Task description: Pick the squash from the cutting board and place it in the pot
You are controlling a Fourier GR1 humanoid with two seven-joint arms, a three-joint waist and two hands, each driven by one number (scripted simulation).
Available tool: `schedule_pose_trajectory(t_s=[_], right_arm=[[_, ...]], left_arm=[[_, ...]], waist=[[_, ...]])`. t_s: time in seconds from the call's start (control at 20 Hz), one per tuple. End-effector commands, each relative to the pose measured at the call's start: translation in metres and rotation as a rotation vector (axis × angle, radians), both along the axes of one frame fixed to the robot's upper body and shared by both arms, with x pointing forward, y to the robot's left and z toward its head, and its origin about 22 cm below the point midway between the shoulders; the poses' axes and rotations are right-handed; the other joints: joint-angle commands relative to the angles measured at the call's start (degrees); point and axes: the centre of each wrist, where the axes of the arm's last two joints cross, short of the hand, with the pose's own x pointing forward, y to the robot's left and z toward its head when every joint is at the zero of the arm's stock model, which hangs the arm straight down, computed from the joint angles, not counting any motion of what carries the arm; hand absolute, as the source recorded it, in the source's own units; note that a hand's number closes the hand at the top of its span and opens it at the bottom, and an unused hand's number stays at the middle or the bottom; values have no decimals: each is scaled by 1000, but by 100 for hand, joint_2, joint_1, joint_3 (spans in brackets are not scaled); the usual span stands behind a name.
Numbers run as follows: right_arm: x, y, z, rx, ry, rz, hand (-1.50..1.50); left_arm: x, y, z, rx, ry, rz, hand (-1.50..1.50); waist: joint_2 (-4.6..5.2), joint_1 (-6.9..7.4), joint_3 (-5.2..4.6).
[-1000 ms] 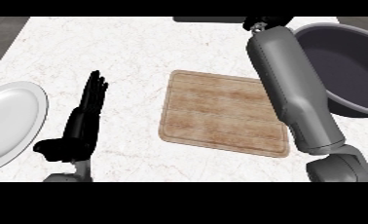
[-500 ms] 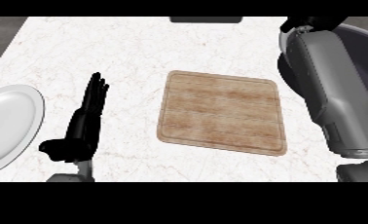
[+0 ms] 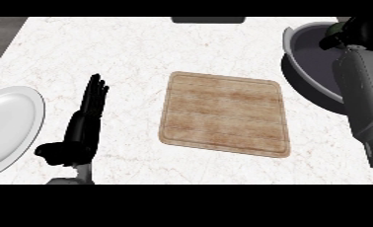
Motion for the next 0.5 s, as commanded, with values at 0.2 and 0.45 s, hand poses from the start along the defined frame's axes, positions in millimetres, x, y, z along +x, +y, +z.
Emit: schedule_pose_trajectory(t_s=[0.2, 0.45], right_arm=[[-10, -47, -29, 140, 118, -53, 150], [-28, -62, -65, 263, 257, -165, 150]], left_arm=[[-1, 14, -9, -7, -15, -7, 0], [-11, -14, 0, -8, 3, -15, 0]], waist=[[34, 84, 2], [8, 67, 4]])
